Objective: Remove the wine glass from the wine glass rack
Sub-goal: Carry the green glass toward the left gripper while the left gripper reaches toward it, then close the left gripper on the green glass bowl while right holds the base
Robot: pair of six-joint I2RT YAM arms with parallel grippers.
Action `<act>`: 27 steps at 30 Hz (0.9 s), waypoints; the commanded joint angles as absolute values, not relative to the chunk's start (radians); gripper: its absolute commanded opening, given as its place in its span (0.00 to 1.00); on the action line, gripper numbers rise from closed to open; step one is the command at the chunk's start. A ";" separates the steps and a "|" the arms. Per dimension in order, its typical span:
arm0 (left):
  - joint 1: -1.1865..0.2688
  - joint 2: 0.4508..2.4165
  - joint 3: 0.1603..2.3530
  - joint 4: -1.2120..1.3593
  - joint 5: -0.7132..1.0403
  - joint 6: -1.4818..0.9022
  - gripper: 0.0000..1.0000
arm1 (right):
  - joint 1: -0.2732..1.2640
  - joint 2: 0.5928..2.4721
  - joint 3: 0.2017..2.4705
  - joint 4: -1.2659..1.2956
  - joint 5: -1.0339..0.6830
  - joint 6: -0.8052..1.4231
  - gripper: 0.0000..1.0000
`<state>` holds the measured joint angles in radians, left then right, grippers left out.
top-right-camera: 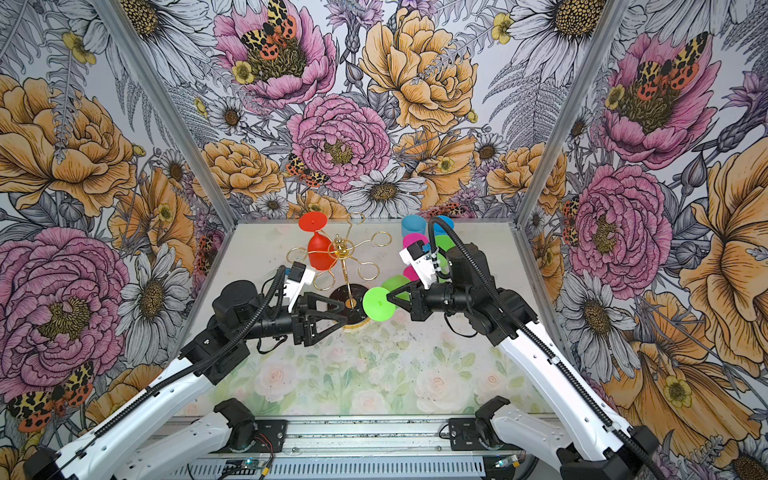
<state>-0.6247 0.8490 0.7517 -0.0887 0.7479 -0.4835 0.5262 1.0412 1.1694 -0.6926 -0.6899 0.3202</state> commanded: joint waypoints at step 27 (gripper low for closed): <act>-0.681 0.953 0.802 -0.047 0.803 -0.518 0.30 | 0.638 1.100 1.213 -0.675 -0.683 0.285 0.00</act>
